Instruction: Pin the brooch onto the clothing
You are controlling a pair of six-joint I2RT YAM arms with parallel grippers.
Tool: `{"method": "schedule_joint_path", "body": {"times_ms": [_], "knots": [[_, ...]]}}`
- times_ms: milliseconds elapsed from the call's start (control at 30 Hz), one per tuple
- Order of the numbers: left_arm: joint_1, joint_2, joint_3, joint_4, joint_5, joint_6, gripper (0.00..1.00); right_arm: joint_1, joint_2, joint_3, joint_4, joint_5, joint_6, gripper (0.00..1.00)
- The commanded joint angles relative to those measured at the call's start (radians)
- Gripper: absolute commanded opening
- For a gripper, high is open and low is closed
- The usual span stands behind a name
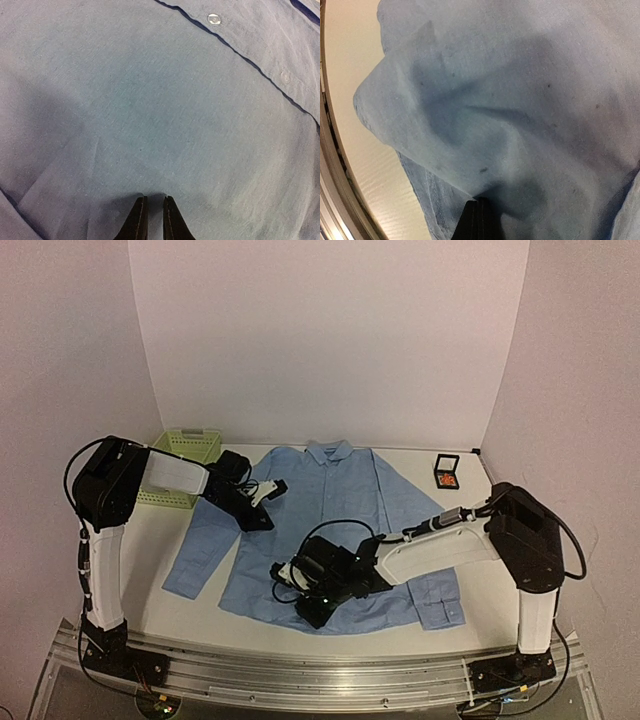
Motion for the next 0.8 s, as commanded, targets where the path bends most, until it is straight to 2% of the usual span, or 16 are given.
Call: {"method": "schedule_joint_path", "body": {"times_ms": [0, 133, 300, 400, 500, 633, 700, 767], "knots": [[0.010, 0.023, 0.024, 0.011, -0.059, 0.048, 0.11, 0.078, -0.036, -0.137, -0.142, -0.019, 0.036, 0.00], [0.010, 0.017, 0.007, 0.032, -0.077, 0.106, 0.11, 0.093, -0.051, -0.153, -0.156, -0.037, 0.033, 0.00], [0.010, -0.007, 0.000, 0.040, -0.082, 0.149, 0.13, 0.098, -0.043, -0.085, -0.188, -0.044, -0.020, 0.00], [0.010, -0.061, 0.022, 0.009, -0.034, 0.164, 0.17, 0.097, -0.074, -0.029, -0.209, -0.051, -0.056, 0.00], [0.010, -0.137, 0.067, -0.091, 0.062, 0.213, 0.22, 0.086, -0.135, 0.038, -0.217, -0.077, -0.088, 0.00], [0.008, -0.270, 0.053, -0.264, 0.226, 0.382, 0.26, 0.017, -0.204, 0.110, -0.212, -0.137, -0.052, 0.00], [0.004, -0.354, -0.007, -0.360, 0.297, 0.512, 0.27, -0.027, -0.231, 0.077, -0.200, -0.140, -0.010, 0.00], [-0.001, -0.418, -0.082, -0.452, 0.334, 0.660, 0.33, -0.080, -0.250, 0.020, -0.183, -0.117, 0.038, 0.00]]}}
